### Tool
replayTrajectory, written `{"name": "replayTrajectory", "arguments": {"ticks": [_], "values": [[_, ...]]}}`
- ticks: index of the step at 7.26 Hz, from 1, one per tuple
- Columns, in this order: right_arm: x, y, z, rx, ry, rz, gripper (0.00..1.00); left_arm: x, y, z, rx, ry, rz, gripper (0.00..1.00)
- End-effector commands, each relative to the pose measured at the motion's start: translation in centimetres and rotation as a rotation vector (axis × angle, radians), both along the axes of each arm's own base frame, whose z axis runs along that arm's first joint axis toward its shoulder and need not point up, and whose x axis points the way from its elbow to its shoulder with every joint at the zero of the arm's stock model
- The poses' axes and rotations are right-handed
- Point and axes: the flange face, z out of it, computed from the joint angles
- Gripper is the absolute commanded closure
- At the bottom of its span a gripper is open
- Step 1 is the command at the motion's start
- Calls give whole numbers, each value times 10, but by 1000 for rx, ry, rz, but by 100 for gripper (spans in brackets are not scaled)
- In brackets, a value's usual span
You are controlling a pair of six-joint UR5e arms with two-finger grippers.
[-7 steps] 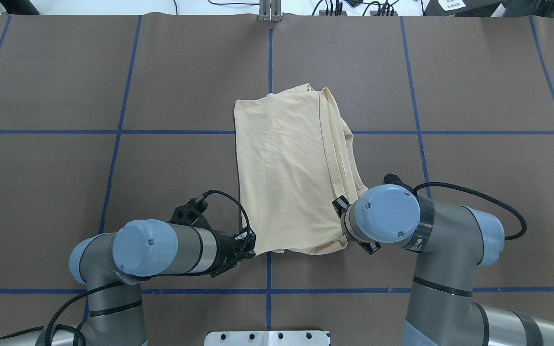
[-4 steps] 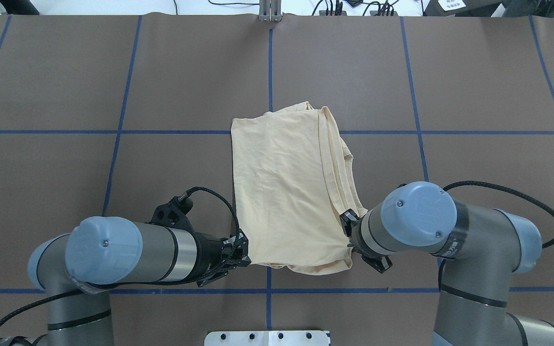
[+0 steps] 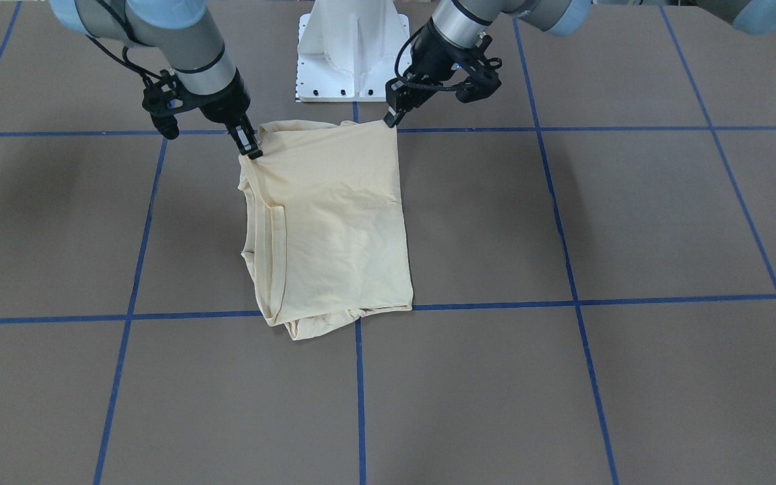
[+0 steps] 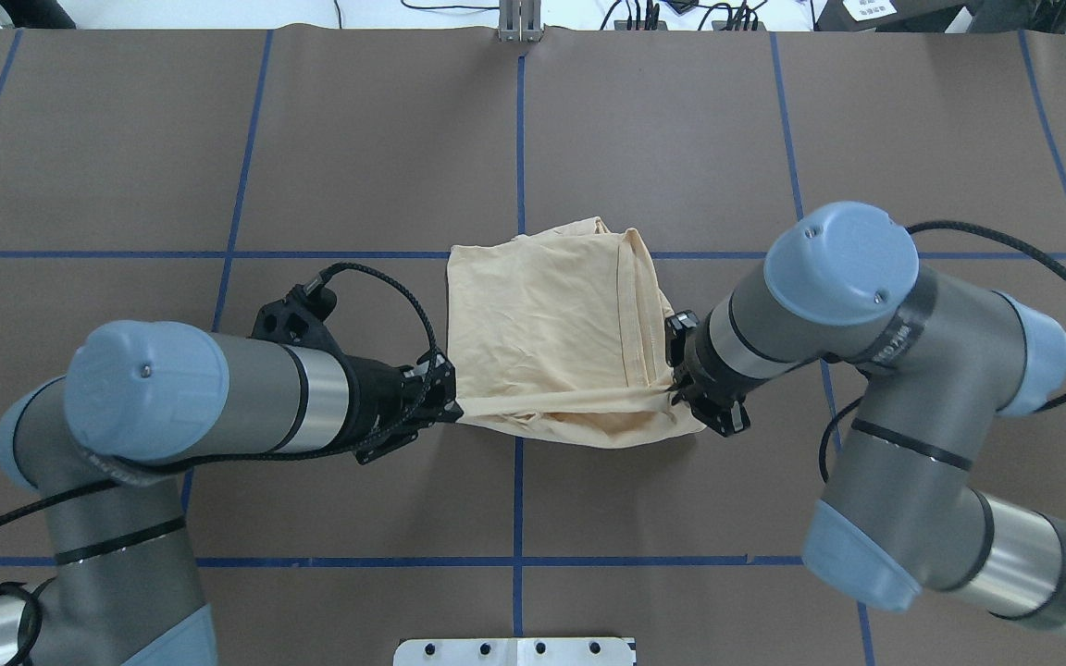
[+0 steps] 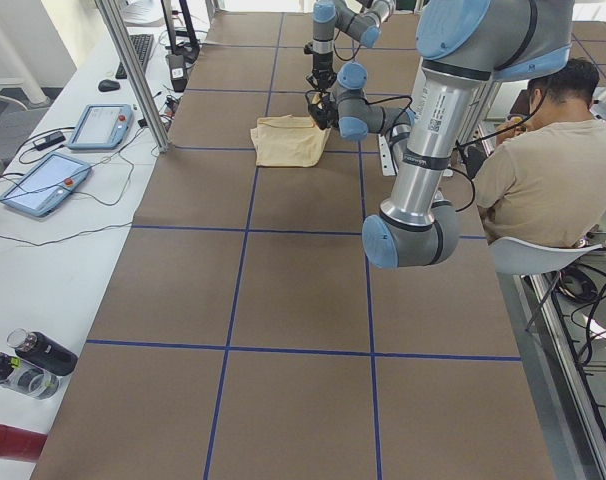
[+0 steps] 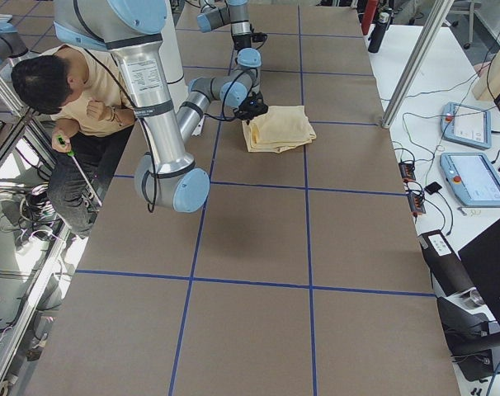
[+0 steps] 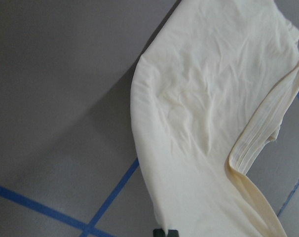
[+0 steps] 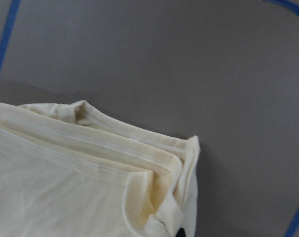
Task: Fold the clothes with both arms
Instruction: 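Grasp the shirt's near edge at both corners with both grippers, then lift the near edge and fold it away from the robot with both grippers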
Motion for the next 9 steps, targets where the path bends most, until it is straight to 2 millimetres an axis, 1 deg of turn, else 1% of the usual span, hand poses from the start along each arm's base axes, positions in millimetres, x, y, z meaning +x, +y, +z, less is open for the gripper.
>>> {"name": "replayTrajectory", "arguments": {"ticks": [1, 2, 3, 4, 5, 6, 7, 8, 9], "values": [[-3, -79, -11, -14, 16, 49, 100, 13, -75, 6, 41, -68, -79, 100], [-22, -113, -16, -35, 32, 45, 100, 18, -100, 18, 51, -74, -106, 100], [-33, -147, 3, -9, 2, 64, 100, 23, -123, 32, 61, -76, -127, 100], [-40, -177, 20, -3, -17, 81, 100, 29, -139, 37, 81, -99, -131, 100], [-48, -199, 16, -9, -6, 79, 100, 40, -152, 41, 77, -120, -133, 100], [-54, -205, 22, -13, 7, 68, 100, 55, -162, 49, 85, -112, -135, 100], [-59, -209, 25, -9, 16, 53, 100, 55, -169, 53, 92, -104, -142, 100], [-64, -214, 21, -10, 19, 52, 100, 58, -181, 56, 105, -115, -148, 100], [-71, -221, 21, -4, 13, 52, 100, 59, -190, 60, 114, -132, -152, 100]]}}
